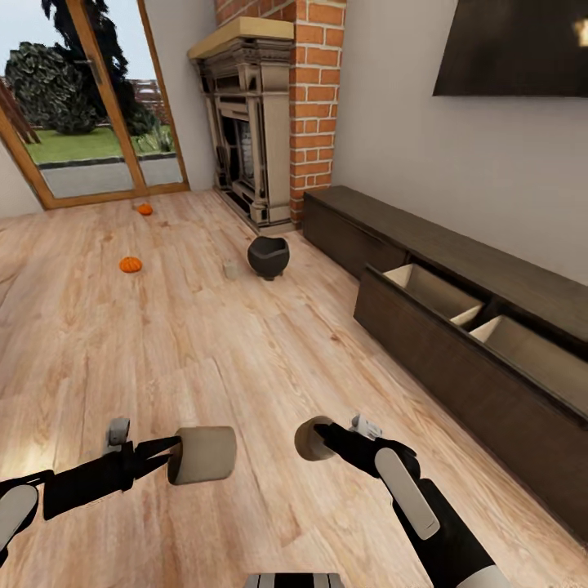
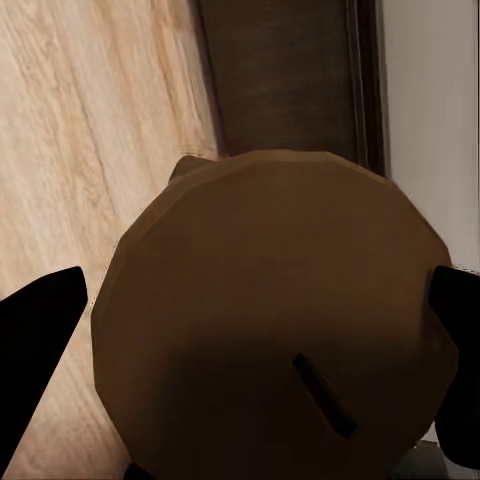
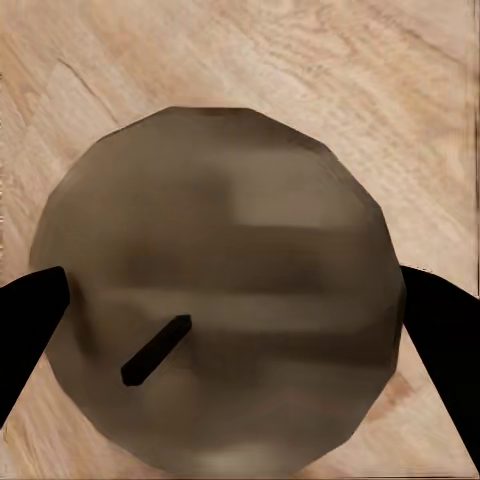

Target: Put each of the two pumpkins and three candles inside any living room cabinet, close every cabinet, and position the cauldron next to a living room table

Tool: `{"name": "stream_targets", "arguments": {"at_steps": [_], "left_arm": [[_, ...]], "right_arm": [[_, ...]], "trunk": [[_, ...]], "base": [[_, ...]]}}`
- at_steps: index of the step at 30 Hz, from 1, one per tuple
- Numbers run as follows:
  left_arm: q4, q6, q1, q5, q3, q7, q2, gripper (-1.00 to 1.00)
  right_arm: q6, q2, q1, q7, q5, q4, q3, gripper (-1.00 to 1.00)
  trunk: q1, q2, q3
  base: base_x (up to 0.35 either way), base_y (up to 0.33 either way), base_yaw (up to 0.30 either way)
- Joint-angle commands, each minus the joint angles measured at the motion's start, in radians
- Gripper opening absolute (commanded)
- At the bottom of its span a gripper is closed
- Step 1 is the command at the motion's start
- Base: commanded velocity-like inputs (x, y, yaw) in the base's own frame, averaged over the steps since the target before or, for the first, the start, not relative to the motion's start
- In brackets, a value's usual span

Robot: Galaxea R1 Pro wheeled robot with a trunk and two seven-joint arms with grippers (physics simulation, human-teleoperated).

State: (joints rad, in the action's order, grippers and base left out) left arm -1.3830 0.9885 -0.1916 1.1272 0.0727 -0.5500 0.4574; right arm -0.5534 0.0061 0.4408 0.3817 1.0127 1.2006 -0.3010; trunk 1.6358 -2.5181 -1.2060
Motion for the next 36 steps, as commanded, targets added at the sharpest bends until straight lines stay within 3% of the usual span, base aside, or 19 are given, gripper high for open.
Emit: {"name": "stream_targets", "arguments": {"at_steps": [1,5,18,22,27,29,32,36], "left_arm": [[0.000,0.007,0.000,0.005,0.002,-0.004,0.000,-1.00],[-0.001,0.007,0.000,0.003,0.002,-0.003,0.000,-1.00],[0.001,0.005,-0.001,-0.003,0.004,0.014,0.001,-1.00],[0.001,0.005,-0.003,-0.017,0.004,0.123,-0.005,-1.00],[0.001,0.003,-0.010,-0.029,0.004,0.203,-0.005,-1.00],[0.001,0.003,-0.015,-0.034,0.005,0.275,-0.005,-1.00],[-0.002,0.002,-0.018,-0.037,0.005,0.455,-0.010,-1.00],[-0.004,0.001,-0.019,-0.039,0.005,0.577,-0.012,-1.00]], "right_arm": [[0.001,0.000,0.001,0.007,0.018,-0.003,0.001,-1.00],[0.002,-0.001,0.001,-0.010,0.058,-0.021,0.029,-1.00],[0.009,-0.016,0.001,-0.013,0.066,-0.045,0.055,-1.00],[0.008,-0.017,0.001,-0.013,0.066,-0.057,0.076,-1.00],[0.008,-0.017,0.001,-0.013,0.066,-0.061,0.080,-1.00],[0.009,-0.017,0.001,-0.014,0.066,-0.065,0.081,-1.00],[0.009,-0.017,0.001,-0.014,0.066,-0.073,0.082,-1.00],[0.009,-0.017,0.001,-0.014,0.066,-0.075,0.083,-1.00]], "trunk": [[-0.001,0.000,0.003],[-0.002,0.001,0.020],[-0.008,0.004,0.076],[-0.010,0.005,0.094],[-0.012,0.006,0.116],[-0.013,0.006,0.124],[-0.015,0.007,0.137],[-0.016,0.008,0.155]], "base": [[0.000,0.000,-0.281],[0.000,0.000,-0.281],[0.000,0.000,-0.281],[0.000,0.000,-0.281],[0.000,0.000,-0.281],[0.000,0.000,-0.281],[0.000,0.000,-0.281],[0.000,0.000,-0.281]]}}
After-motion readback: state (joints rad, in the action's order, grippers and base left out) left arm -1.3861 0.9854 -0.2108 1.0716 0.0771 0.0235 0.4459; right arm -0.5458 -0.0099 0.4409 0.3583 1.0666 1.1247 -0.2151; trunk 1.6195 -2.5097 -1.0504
